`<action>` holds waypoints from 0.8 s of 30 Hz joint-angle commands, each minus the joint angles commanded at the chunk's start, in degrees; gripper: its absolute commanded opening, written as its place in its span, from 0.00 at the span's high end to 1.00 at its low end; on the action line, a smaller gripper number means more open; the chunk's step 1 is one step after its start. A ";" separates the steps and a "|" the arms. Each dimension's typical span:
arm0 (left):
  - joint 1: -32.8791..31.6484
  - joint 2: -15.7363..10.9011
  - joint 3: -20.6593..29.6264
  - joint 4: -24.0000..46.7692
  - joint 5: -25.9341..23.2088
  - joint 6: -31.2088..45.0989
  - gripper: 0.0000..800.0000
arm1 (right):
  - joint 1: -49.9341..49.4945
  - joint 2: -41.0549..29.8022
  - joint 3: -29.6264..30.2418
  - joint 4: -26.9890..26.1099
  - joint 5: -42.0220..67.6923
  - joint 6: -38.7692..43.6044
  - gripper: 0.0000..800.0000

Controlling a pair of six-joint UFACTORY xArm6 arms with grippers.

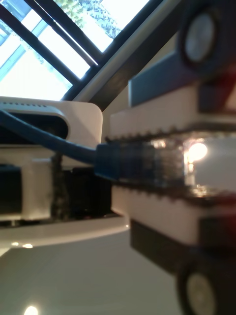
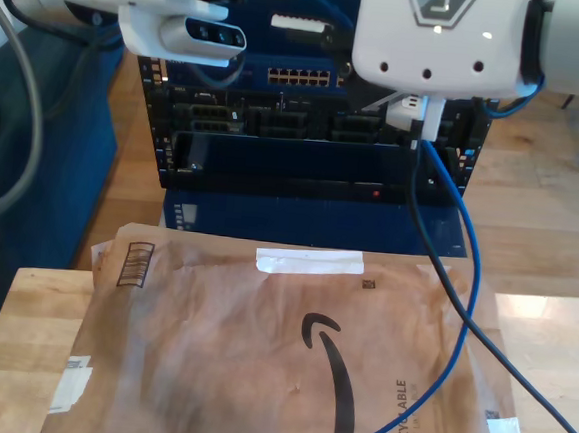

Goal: Grab the cable and plug it in

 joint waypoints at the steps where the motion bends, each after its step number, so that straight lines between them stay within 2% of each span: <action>1: 0.00 -0.09 0.00 0.00 0.09 0.09 1.00 | 0.00 0.00 0.00 0.00 0.00 0.00 0.55; 9: 0.09 -0.18 0.00 0.00 0.44 0.09 1.00 | -0.09 0.00 0.00 -0.09 -0.70 0.00 0.59; 18: 0.09 -0.18 0.00 0.00 0.53 0.09 1.00 | -0.09 0.00 0.00 0.00 -0.79 0.09 0.73; 24: 0.09 -0.18 0.00 0.00 0.53 0.09 0.99 | -0.09 -0.09 0.00 0.00 -0.79 0.09 0.79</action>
